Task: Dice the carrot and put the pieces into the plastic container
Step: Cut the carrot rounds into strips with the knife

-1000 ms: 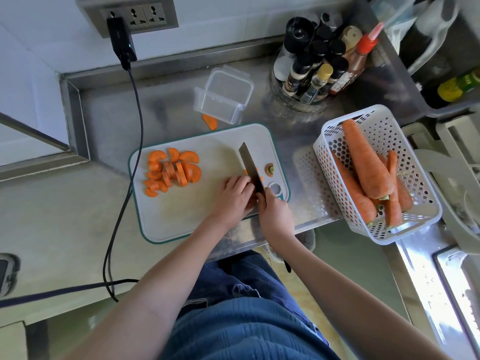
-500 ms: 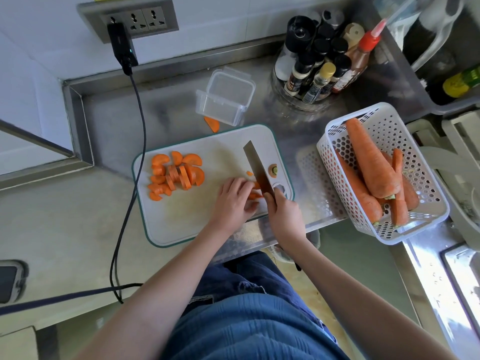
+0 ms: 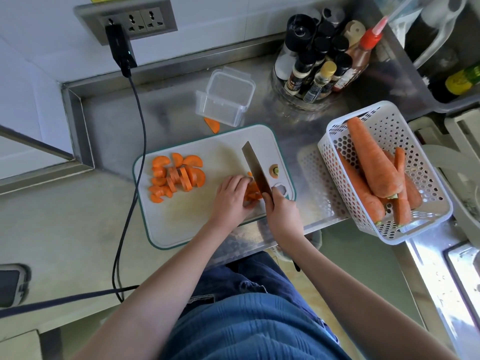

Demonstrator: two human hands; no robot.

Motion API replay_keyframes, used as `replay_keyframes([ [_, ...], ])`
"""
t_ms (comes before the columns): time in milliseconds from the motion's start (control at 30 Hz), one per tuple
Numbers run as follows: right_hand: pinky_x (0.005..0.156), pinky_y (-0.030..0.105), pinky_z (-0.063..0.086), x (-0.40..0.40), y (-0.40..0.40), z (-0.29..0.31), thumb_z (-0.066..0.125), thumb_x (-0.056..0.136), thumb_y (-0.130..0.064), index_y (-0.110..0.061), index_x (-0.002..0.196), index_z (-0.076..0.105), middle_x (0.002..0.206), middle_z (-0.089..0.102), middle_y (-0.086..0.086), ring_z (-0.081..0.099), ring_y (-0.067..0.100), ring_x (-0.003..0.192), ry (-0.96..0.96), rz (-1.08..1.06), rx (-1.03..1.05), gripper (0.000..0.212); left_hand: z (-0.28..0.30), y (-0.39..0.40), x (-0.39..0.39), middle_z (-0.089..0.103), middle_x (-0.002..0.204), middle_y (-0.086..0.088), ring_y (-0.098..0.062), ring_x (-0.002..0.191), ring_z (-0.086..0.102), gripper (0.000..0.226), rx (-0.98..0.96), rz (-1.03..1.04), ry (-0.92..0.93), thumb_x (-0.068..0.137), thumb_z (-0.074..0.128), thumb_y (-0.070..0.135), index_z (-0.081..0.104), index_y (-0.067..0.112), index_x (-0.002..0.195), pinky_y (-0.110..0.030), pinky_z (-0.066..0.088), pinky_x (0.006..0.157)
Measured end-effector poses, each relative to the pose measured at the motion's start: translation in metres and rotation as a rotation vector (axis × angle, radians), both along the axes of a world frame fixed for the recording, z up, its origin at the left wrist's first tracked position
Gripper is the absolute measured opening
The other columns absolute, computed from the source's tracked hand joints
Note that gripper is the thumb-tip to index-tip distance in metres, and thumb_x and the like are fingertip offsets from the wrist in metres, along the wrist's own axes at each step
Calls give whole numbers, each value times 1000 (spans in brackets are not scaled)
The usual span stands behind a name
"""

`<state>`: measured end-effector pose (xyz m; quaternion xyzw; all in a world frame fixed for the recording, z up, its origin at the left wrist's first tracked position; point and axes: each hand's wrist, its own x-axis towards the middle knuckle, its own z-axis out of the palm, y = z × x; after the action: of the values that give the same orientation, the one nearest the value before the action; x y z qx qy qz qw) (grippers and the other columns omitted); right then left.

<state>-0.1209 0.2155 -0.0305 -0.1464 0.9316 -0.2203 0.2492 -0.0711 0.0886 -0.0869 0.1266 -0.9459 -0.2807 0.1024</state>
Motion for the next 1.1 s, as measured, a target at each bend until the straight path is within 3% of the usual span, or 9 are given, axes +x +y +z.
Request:
replay_keyframes([
  [167,49,36,41,-2,8,3,39,102,-35,-9,89,46,65,58,9,55,30,56,26,-117,-126,29,-3,1,-1,58,107,-9,-23,101,45,45,-29,-16,-8,73,63,39,65,8,106,-38,43,84],
  [333,48,32,35,-19,21,14,41,102,-30,-16,79,47,63,53,-3,48,17,55,44,-286,-190,28,-1,5,-8,58,108,-6,-22,102,45,44,-23,-18,28,67,77,29,63,17,106,-34,37,88],
  [400,47,31,33,-21,24,16,41,101,-31,-20,76,45,62,52,-3,47,17,54,38,-276,-168,28,1,6,-11,58,106,-4,-22,101,46,44,-15,-22,23,65,77,28,63,20,106,-33,36,87],
  [600,58,41,49,-15,21,10,41,100,-36,-5,92,54,74,63,9,59,28,65,-20,-260,-156,34,1,1,-12,59,101,-5,-22,97,45,38,-29,-13,-44,59,77,28,65,14,92,-35,39,84],
  [833,51,35,39,-5,8,8,39,101,-35,-10,92,50,69,58,9,55,30,60,-56,-194,-130,29,-3,-18,7,59,100,-7,-23,96,45,37,-54,-39,-28,70,57,39,63,10,93,-36,39,84],
  [967,44,28,32,4,-3,6,37,102,-35,-15,87,41,65,53,3,49,22,52,-85,-153,-107,25,-2,-21,12,58,101,-8,-24,96,46,42,-46,-55,-58,72,61,43,62,8,95,-37,42,83],
  [1100,44,26,28,6,-9,5,34,103,-35,-18,88,40,62,49,-1,45,16,49,-86,-139,-92,23,-1,-25,21,54,114,-11,-27,105,50,61,-6,-24,-105,71,67,48,53,5,113,-37,43,89],
])
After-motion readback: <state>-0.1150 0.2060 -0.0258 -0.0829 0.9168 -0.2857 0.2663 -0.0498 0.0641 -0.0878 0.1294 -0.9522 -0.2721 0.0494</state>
